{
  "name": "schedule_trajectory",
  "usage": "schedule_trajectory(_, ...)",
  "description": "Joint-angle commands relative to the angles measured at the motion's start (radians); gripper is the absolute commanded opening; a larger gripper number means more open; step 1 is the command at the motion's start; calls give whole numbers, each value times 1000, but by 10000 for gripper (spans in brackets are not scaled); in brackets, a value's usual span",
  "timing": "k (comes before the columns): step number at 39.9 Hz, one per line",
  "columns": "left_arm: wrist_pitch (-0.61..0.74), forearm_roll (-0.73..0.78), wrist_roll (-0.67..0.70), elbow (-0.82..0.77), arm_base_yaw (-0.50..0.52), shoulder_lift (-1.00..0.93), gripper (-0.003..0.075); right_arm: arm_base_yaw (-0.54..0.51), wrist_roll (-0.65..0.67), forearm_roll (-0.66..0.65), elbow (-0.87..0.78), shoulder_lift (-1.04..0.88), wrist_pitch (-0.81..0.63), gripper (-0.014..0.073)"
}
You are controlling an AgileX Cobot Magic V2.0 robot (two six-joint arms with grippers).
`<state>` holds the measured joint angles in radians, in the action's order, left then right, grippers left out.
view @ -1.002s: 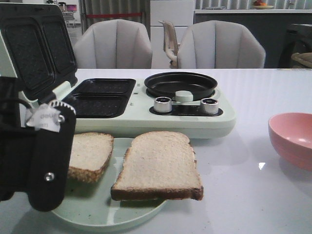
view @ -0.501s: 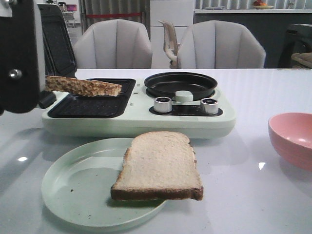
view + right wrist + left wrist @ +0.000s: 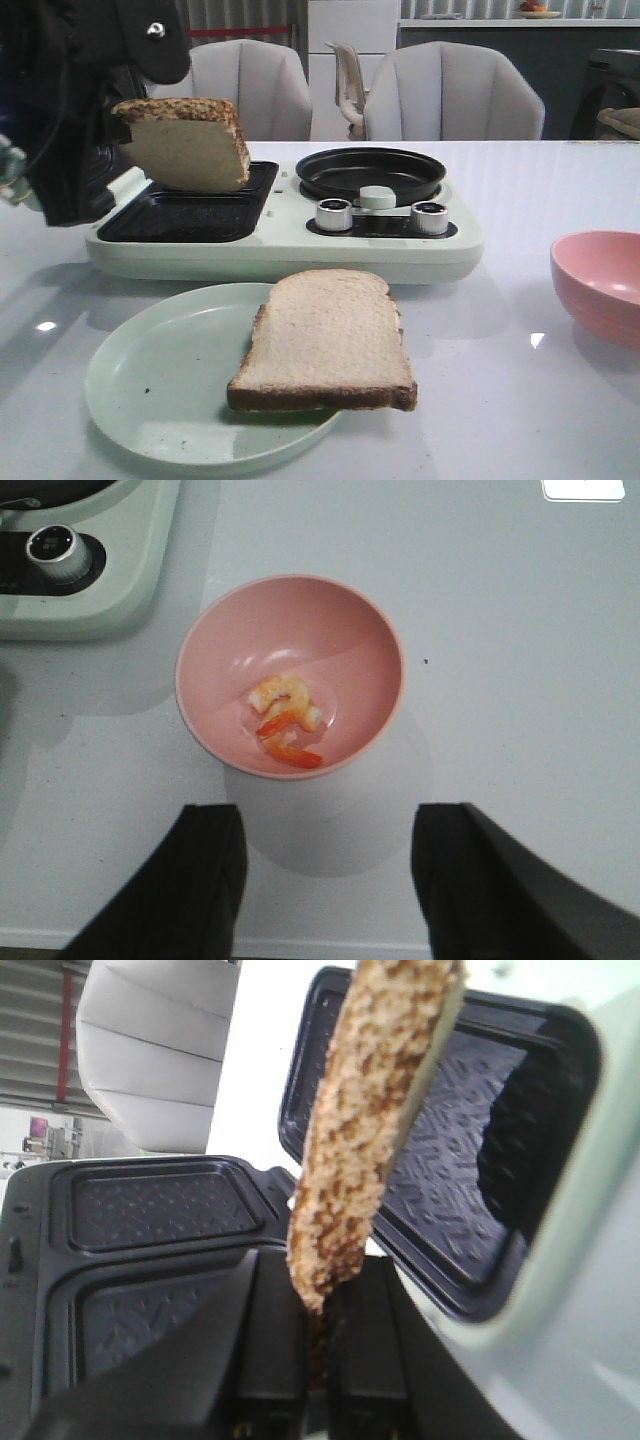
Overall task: Make breakfast with bread and shrimp
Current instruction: 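Lift the bread with the left gripper and lay it in the sandwich maker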
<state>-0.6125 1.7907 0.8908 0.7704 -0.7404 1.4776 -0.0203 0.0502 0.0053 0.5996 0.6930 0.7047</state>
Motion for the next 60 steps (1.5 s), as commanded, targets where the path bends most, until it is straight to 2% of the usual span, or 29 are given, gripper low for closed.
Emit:
schedule_trajectory(1, 16, 69, -7, 122, 58, 32, 101, -7, -8, 0, 34, 3, -61, 487)
schedule_trajectory(16, 179, 69, -132, 497, 210, 298, 101, -7, -8, 0, 34, 3, -61, 487)
schedule_trajectory(26, 182, 69, -157, 694, 278, 457, 101, -7, -8, 0, 34, 3, -61, 487)
schedule_trajectory(33, 221, 69, -160, 710, 306, 497, 102, -7, -8, 0, 34, 3, -61, 487)
schedule_trajectory(46, 255, 69, -192, 611, 308, 497, 104, -7, -8, 0, 34, 3, -61, 487)
schedule_trajectory(48, 255, 69, -199, 590, 308, 495, 125, -7, -8, 0, 34, 3, -61, 487)
schedule_trajectory(51, 241, 69, -199, 570, 308, 491, 202, -7, -8, 0, 34, 3, -61, 487)
schedule_trajectory(56, 227, 69, -199, 536, 306, 473, 400, -7, -8, 0, 34, 3, -61, 487)
schedule_trajectory(58, 226, 69, -199, 520, 300, 456, 441, -7, -8, 0, 34, 3, -61, 487)
schedule_trajectory(60, 234, 69, -199, 498, 296, 432, 445, -7, -8, 0, 34, 3, -61, 487)
